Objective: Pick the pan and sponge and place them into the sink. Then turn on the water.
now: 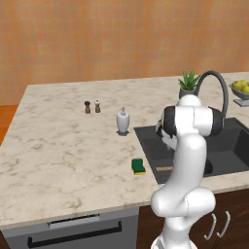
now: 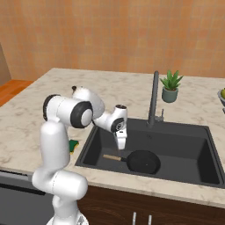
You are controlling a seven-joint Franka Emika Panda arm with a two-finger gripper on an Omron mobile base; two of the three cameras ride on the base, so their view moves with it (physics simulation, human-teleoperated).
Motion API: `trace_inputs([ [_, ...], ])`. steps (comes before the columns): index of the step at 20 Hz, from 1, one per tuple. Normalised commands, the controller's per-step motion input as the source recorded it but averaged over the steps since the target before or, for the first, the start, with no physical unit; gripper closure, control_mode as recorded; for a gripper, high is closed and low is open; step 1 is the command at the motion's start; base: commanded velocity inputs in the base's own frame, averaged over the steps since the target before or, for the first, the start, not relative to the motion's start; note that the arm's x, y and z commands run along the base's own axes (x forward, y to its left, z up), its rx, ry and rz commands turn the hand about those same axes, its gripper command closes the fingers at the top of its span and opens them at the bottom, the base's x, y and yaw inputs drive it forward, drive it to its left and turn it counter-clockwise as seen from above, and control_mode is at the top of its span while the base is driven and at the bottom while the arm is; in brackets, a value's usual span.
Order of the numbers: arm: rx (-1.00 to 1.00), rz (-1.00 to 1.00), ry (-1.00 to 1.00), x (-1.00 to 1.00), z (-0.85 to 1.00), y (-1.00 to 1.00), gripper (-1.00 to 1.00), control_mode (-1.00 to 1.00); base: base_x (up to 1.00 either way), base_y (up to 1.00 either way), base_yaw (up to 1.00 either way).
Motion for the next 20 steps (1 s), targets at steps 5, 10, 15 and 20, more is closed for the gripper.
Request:
trace_inputs([
  [5,0.0,0.23,0.0,-0.42,0.91,0.24,-1.0,-1.0,0.0,0.0,0.0],
  [10,0.0,0.26,-0.02,-0.45,0.77,0.17,-1.0,-1.0,0.0,0.0,0.0],
  [15,0.02,0.3,-0.02,-0.21,0.53,0.16,-1.0,-1.0,0.0,0.0,0.0],
  [20,0.05,0.3,0.0,-0.05,0.34,0.4,-1.0,-1.0,0.0,0.0,0.0],
])
